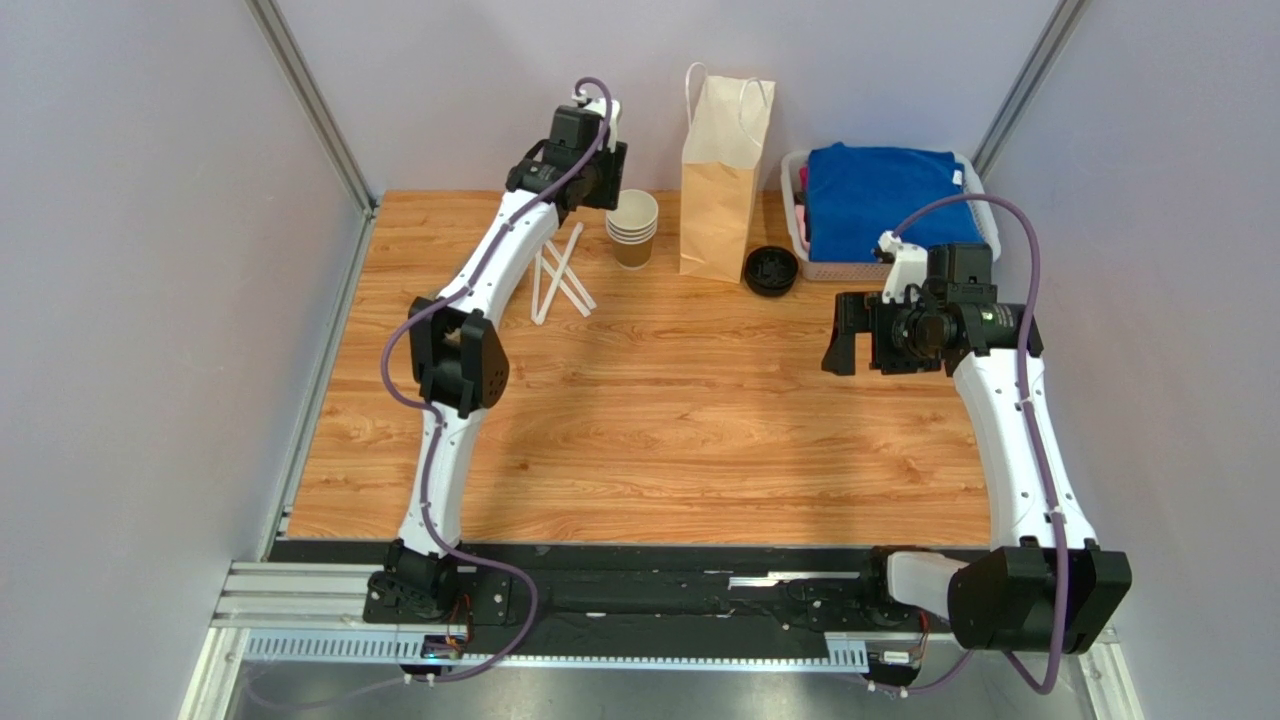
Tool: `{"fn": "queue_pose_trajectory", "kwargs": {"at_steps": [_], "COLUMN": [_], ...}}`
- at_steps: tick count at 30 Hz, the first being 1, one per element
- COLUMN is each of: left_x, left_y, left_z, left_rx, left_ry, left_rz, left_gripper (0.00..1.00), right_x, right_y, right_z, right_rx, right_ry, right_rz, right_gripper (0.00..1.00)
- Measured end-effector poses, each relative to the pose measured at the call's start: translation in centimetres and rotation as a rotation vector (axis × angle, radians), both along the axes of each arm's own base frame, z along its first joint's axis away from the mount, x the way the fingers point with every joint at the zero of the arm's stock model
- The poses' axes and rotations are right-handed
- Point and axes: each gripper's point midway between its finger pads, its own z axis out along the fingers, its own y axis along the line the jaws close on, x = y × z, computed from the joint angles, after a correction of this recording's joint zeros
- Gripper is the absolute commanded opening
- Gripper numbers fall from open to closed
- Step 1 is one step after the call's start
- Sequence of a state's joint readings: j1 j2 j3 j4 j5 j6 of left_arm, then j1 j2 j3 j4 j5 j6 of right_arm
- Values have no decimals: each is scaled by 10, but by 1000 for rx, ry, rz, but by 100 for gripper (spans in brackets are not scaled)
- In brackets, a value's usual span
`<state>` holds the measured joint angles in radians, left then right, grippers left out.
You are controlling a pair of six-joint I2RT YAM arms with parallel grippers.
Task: Pack the takeout coffee
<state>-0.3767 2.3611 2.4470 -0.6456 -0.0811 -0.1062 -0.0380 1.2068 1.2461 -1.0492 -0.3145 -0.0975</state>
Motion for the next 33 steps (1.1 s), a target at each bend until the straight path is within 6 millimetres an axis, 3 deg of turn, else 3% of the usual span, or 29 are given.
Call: {"fn": "queue_pose_trajectory", "kwargs": {"at_steps": [3,13,25,28,33], "left_x": [2,9,14,15,15], "left_y": [-2,-6,-12,-12,-11], "left_z": [-16,-15,-41,-48,-53], "left_rx": [10,-4,9,16,19], "left_ry": [24,-6,21,29,35], "left_rz": [-2,-5,-9,-5,0], "left_gripper": [50,47,42,39,24], "right_x": [0,2,3,3,3], "right_y": [0,0,0,0,0], "right_z": [-1,-1,-1,-1,-1], "right_rx": [0,0,0,0,0], "right_ry": [3,-2,-5,-6,-5], "right_rz": [0,0,0,0,0], "right_gripper": [100,100,100,100,100]}}
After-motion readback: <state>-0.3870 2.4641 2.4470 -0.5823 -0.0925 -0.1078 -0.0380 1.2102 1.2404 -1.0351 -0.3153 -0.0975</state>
